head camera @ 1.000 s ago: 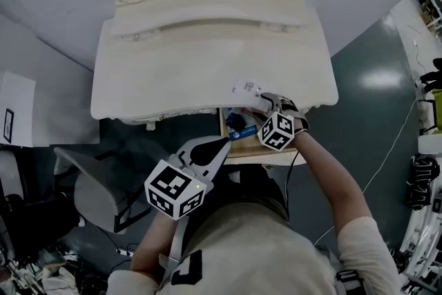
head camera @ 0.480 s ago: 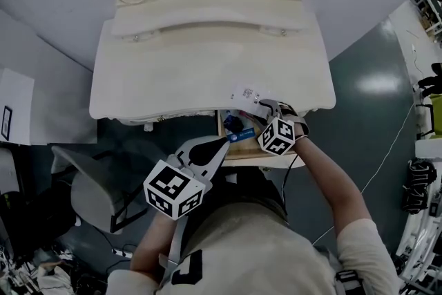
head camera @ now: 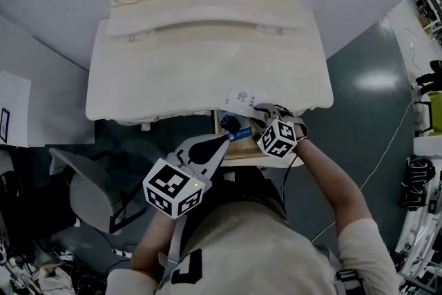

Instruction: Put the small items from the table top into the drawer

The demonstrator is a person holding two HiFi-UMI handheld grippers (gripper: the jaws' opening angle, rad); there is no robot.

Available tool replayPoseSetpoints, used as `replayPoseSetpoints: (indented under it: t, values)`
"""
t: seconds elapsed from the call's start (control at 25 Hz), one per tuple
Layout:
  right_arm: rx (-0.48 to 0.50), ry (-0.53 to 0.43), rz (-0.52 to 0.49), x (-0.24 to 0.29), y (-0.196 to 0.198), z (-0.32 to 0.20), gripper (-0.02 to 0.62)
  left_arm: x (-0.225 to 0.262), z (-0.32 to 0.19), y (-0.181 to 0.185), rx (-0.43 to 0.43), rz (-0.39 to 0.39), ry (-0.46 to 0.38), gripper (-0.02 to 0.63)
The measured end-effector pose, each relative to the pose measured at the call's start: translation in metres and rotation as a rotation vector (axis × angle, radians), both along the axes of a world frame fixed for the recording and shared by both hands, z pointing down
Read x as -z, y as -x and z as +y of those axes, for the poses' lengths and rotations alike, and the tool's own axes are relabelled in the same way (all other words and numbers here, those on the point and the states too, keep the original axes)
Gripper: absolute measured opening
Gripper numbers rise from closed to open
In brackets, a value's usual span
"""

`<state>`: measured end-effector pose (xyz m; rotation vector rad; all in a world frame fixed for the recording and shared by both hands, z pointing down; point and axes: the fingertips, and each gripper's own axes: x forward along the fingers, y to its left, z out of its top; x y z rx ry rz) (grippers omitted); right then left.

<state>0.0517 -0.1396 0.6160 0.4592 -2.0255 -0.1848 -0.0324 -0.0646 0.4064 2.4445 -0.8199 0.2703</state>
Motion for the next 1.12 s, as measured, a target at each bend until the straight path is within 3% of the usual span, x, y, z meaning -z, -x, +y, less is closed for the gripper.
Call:
replayPoseSetpoints:
  t: [0.2, 0.52, 0.72, 0.96, 1.12]
  values:
    - [0.004, -0.039, -0.038, 0.011, 0.003, -0.001, 0.066, -0.001, -0.001, -0.001, -0.003, -0.002, 0.001, 0.057]
    - [-0.037, 0.033, -0.125, 0.024, 0.013, 0.0, 0.06, 0.0, 0.0, 0.001, -0.002, -0.001, -0.003, 0.057]
    - [0.012, -0.075, -0.038, 0.02, 0.012, -0.012, 0.058, -0.001, 0.002, 0.003, 0.0, -0.005, -0.002, 0.057]
    - [-0.005, -0.013, -0.061, 0.019, 0.016, -0.008, 0.035, -0.001, 0.001, 0.009, 0.015, -0.006, 0.003, 0.057]
    - [-0.112, 0.104, -0.131, 0.022, 0.014, -0.01, 0.032, 0.0, -0.001, 0.008, 0.013, -0.001, 0.002, 0.057]
